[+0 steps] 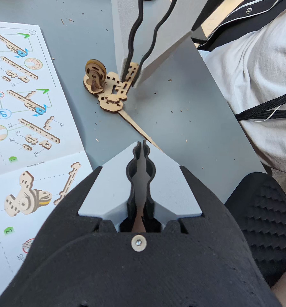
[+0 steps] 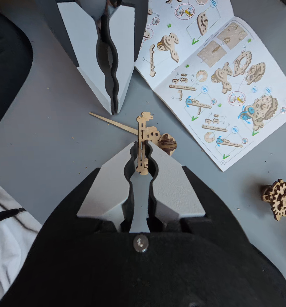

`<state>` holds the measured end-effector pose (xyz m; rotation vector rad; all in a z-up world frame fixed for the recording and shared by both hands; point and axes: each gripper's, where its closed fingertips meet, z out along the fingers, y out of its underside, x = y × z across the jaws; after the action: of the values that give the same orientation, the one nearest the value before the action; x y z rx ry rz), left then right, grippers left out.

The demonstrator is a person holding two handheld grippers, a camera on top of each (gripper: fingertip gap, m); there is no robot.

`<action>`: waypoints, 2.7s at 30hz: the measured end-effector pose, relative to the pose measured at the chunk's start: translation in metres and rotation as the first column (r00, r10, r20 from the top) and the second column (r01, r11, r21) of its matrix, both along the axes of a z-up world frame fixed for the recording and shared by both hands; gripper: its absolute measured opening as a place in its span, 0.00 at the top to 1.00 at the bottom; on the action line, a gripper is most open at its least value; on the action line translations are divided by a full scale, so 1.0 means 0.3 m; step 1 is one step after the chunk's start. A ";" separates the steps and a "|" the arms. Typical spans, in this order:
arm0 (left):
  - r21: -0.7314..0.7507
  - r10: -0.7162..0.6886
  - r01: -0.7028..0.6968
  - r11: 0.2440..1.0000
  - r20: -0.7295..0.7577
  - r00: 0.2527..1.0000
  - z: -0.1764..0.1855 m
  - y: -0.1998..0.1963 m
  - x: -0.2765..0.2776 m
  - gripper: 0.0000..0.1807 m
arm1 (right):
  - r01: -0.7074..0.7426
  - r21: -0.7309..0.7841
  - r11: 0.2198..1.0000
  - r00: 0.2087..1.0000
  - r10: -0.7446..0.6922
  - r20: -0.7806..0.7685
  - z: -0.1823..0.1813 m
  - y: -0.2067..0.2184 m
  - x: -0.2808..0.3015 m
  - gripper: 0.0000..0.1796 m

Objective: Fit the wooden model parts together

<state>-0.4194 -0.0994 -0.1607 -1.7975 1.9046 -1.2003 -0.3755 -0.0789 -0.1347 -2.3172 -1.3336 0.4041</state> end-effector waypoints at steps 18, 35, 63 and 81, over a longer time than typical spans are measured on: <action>0.475 -0.001 -0.124 0.871 0.256 0.967 0.110 0.075 0.146 0.96 | -0.159 -0.645 0.747 0.955 -0.049 -0.292 0.022 -0.054 0.010 0.96; 0.270 0.112 -0.177 0.947 0.238 0.965 0.110 0.087 0.150 0.98 | -0.191 0.008 0.982 0.972 0.190 -0.138 0.039 0.008 0.020 0.99; 0.205 0.113 -0.143 0.968 0.151 0.982 0.044 0.083 0.132 0.85 | -0.326 -0.094 0.941 0.939 0.312 -0.142 -0.038 0.019 0.074 0.99; 0.211 0.137 -0.149 0.966 0.070 0.988 0.017 0.090 0.132 0.91 | -0.438 -0.008 0.899 0.897 0.436 -0.069 -0.044 0.032 0.023 0.99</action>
<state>-0.3798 -0.0724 -0.1556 -1.7349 1.7656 -0.9445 -0.3685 -0.0694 -0.1479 -1.9855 -1.8255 0.6301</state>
